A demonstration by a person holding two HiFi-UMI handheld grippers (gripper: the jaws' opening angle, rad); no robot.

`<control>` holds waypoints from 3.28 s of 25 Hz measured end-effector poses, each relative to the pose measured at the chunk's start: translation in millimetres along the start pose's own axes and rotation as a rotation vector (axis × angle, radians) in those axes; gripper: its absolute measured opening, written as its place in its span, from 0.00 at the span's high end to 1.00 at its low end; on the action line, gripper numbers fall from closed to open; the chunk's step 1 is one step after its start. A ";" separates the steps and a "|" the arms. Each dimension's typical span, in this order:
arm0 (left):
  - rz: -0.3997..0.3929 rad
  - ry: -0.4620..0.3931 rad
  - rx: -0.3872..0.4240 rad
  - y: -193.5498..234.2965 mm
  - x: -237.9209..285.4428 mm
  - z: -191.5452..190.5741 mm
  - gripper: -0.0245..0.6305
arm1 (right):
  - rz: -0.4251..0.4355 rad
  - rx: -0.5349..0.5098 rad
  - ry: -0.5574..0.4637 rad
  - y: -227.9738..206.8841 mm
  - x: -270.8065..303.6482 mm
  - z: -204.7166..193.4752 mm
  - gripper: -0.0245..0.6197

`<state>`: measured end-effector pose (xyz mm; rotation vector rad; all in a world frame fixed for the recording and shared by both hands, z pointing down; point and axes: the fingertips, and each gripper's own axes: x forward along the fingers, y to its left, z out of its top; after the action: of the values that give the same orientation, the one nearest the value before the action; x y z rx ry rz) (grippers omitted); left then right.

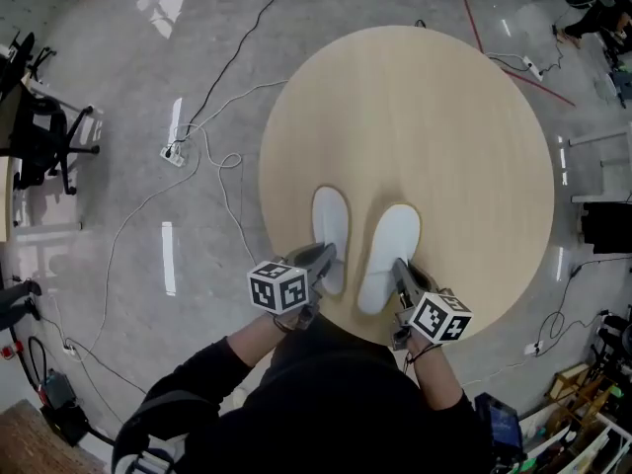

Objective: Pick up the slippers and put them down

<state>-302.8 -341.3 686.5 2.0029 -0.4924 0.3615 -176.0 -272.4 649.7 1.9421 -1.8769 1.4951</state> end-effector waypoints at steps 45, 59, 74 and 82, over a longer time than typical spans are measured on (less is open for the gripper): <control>-0.412 -0.135 0.370 -502.3 34.3 -255.5 0.92 | 0.006 -0.025 -0.714 -163.7 -541.5 -20.2 0.91; -0.461 -0.053 0.367 -540.4 101.3 -281.9 0.92 | -0.093 -0.018 -0.717 -216.6 -559.9 -22.4 0.91; -0.402 -0.064 0.258 -545.2 225.7 -243.3 0.92 | -0.140 -0.113 -0.564 -307.8 -520.1 57.5 0.91; -0.367 -0.103 0.171 -533.7 285.6 -201.3 0.92 | -0.153 -0.130 -0.466 -351.8 -499.0 117.8 0.91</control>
<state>197.4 6.5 497.3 2.2331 -0.1522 0.0745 273.6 113.8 461.9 2.4590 -1.8601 0.9091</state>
